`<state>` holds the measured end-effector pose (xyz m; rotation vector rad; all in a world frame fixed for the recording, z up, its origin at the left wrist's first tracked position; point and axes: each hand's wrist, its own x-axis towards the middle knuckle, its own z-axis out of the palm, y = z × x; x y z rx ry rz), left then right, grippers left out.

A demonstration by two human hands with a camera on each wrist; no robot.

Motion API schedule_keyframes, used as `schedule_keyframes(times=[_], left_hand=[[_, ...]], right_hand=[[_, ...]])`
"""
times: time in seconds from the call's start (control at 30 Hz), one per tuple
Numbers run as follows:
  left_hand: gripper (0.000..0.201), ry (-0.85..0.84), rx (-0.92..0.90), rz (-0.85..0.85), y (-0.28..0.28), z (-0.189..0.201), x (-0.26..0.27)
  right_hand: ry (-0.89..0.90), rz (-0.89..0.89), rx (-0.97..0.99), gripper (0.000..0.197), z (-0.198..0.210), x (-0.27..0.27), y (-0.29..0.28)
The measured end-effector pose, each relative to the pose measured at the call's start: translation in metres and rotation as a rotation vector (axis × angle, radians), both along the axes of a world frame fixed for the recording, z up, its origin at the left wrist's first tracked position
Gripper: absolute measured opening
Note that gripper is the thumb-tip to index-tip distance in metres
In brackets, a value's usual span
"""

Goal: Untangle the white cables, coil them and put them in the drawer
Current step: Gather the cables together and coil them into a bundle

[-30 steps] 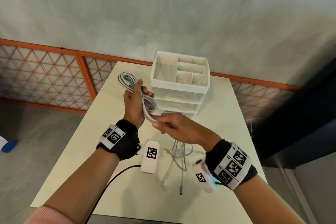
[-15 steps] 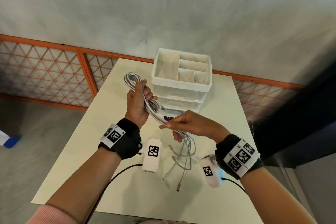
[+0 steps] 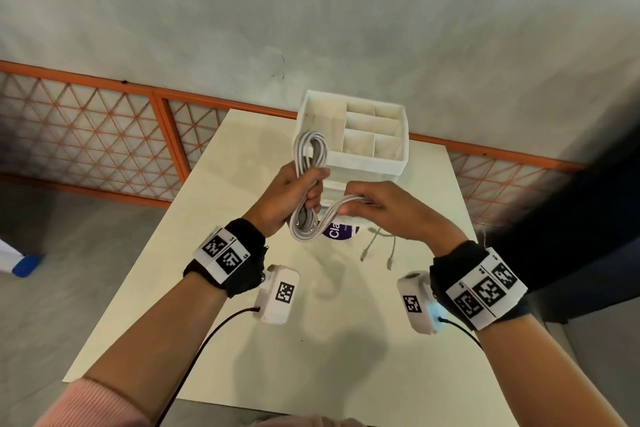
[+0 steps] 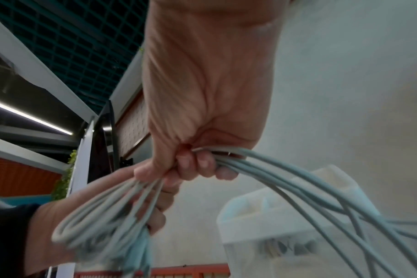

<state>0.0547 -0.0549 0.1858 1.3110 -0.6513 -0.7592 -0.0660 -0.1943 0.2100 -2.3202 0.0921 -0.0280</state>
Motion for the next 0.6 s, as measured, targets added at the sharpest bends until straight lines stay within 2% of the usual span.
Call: schedule_keyframes(times=[0.1, 0.17, 0.23, 0.37, 0.47, 0.6], left_hand=[[0.04, -0.183, 0.063, -0.04, -0.002, 0.002, -0.007], [0.034, -0.232, 0.054, -0.039, -0.003, 0.002, -0.009], [0.029, -0.214, 0.029, -0.056, -0.002, 0.003, -0.01], [0.031, -0.167, 0.02, -0.094, 0.001, 0.003, -0.014], [0.026, -0.03, 0.013, -0.125, 0.003, 0.004, -0.016], [0.039, 0.088, 0.025, -0.196, 0.006, 0.008, -0.019]], right_hand=[[-0.02, 0.044, -0.044, 0.011, 0.011, 0.004, 0.006], [-0.04, 0.04, -0.063, 0.006, 0.015, 0.005, 0.009], [-0.083, 0.007, -0.094, 0.01, 0.016, 0.007, 0.008], [-0.179, -0.054, -0.174, 0.011, 0.018, 0.008, 0.011], [-0.233, -0.09, -0.194, 0.022, 0.02, 0.009, 0.015], [-0.288, -0.133, -0.235, 0.035, 0.025, 0.007, 0.018]])
